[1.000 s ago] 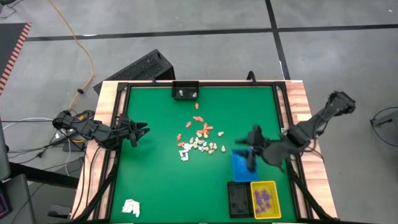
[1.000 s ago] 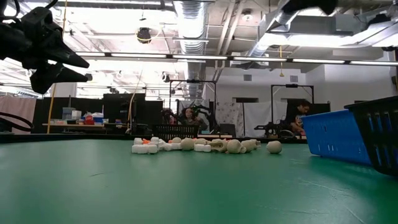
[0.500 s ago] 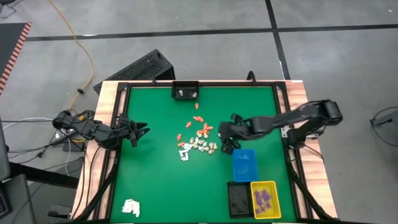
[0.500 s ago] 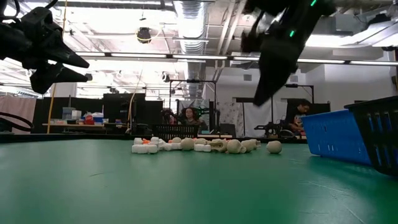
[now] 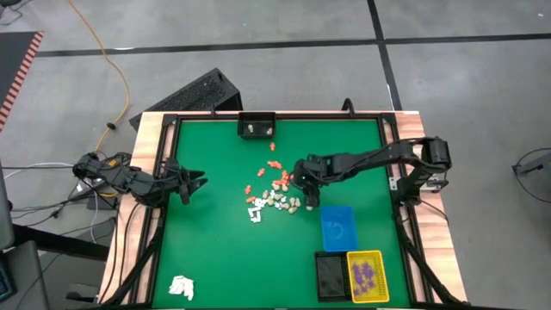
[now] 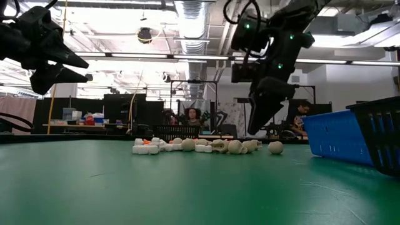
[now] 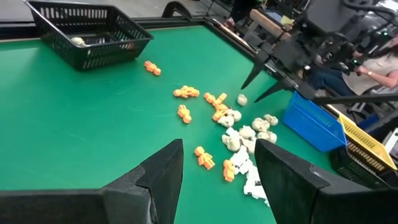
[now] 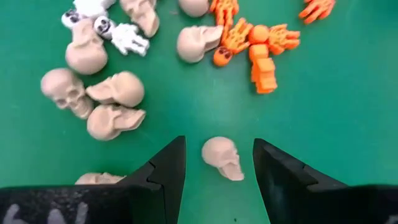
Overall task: Sort Halloween decoration
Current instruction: Put the gray skull toy into the top black bin
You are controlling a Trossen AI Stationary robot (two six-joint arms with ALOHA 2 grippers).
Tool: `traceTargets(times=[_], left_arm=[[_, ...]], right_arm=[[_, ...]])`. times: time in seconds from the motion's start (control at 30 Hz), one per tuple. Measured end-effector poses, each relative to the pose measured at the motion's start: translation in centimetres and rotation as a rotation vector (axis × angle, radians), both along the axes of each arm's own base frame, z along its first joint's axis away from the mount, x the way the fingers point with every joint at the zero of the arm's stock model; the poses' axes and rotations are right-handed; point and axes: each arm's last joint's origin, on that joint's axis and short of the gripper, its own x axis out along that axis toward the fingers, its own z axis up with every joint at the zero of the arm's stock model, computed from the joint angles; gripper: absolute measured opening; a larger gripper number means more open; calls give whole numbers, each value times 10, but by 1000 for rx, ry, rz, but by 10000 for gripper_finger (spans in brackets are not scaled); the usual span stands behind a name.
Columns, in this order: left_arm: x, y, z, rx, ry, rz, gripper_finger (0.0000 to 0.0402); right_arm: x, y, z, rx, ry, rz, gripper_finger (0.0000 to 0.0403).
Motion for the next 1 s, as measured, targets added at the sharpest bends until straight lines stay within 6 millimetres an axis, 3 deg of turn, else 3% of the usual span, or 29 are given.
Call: traceTargets(times=[0.33,0.63,1.0], left_arm=[[0,0,0,-3,1,-11,189],[0,0,0,1,-2,8,189],[0,0,0,-11,-5,5,189]], right_arm=[[-13,-15,-24,33,-22,-37,184],[-15,-20,-32,35,-81,-47,182],[-9,-23,-56,74,-22,-43,134]])
